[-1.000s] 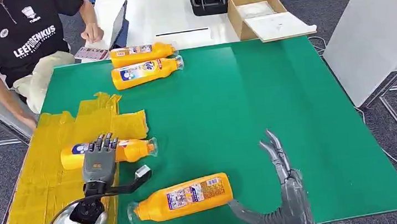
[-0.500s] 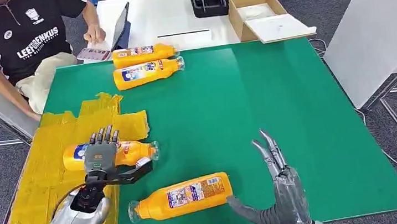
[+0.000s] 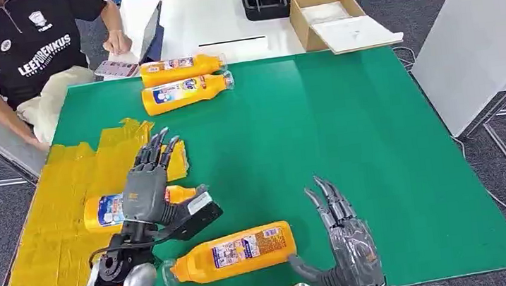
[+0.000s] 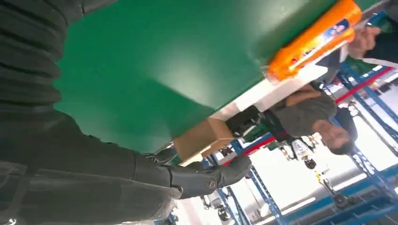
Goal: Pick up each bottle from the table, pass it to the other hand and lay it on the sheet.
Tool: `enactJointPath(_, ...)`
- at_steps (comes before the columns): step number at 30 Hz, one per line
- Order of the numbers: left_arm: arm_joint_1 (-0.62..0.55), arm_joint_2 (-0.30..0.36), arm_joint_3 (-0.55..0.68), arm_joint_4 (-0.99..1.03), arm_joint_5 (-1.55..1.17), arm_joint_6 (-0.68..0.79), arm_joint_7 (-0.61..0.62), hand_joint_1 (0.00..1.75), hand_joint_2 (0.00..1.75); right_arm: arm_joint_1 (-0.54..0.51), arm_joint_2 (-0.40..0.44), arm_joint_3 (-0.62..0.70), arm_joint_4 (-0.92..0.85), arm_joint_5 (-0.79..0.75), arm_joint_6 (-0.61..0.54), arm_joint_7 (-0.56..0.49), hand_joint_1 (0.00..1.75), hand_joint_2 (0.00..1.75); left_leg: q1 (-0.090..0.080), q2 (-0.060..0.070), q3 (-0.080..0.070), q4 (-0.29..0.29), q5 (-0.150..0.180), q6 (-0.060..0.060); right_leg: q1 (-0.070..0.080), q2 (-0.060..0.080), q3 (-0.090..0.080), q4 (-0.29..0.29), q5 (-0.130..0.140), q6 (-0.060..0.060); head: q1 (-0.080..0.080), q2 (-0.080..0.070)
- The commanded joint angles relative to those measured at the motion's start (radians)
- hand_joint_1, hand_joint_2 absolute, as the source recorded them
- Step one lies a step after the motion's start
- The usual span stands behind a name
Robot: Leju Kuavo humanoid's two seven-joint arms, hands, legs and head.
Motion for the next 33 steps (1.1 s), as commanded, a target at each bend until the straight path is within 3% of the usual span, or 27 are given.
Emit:
enactJointPath(1,0.077,-0.014,-0.046,-0.195,0.068,0.067,-0.056,0.00,1.75,-0.015,0.011,0.020,0.009,0.108,0.080,0.085,0.00,1.75,0.000,0.001,0.005,0.000,-0.003,-0.003,0.000,-0.001,0.004,0.001,-0.003,-0.001,0.000,0.000)
enactJointPath(6,0.051,-0.036,-0.041,-0.176,0.240,0.110,-0.140,0.00,1.75,-0.026,0.003,0.030,0.070,0.139,0.182,0.138,0.00,1.75,0.000,0.000,0.004,0.000,-0.002,-0.001,0.001,-0.002,0.004,0.000,-0.002,-0.001,0.000,0.000)
enactJointPath(13,0.048,-0.037,-0.043,-0.164,0.243,0.112,-0.143,0.00,1.75,-0.032,0.005,0.028,0.091,0.141,0.176,0.139,0.00,1.75,0.000,0.000,0.006,-0.001,-0.001,-0.004,0.000,-0.002,0.006,0.000,-0.003,-0.001,0.000,0.000)
enactJointPath(18,0.007,-0.063,-0.081,-0.078,0.300,0.095,-0.183,0.00,1.75,-0.082,0.022,0.016,0.150,0.155,0.264,0.151,0.00,1.75,0.000,0.000,0.007,-0.001,-0.001,-0.004,0.000,-0.003,0.007,0.000,-0.003,-0.001,0.000,0.000)
enactJointPath(20,-0.032,-0.078,-0.114,-0.019,0.320,0.089,-0.197,0.00,1.75,-0.118,0.014,0.012,0.210,0.152,0.289,0.111,0.00,1.75,0.000,-0.002,0.006,-0.001,0.000,-0.003,0.000,-0.004,0.006,-0.001,-0.002,-0.001,0.000,0.000)
enactJointPath(25,-0.048,-0.109,-0.074,-0.018,0.440,0.117,-0.230,0.00,1.75,-0.192,0.006,-0.022,0.326,0.159,0.246,0.055,0.00,1.75,0.000,-0.001,0.006,-0.002,0.001,-0.003,0.000,-0.003,0.007,-0.002,-0.001,0.000,0.000,0.000)
enactJointPath(33,-0.044,-0.107,-0.069,-0.026,0.443,0.112,-0.232,0.00,1.75,-0.194,0.011,-0.025,0.329,0.159,0.245,0.052,0.00,1.75,0.000,0.000,0.005,-0.001,0.001,-0.003,0.000,-0.002,0.005,-0.001,-0.001,-0.001,0.000,0.000)
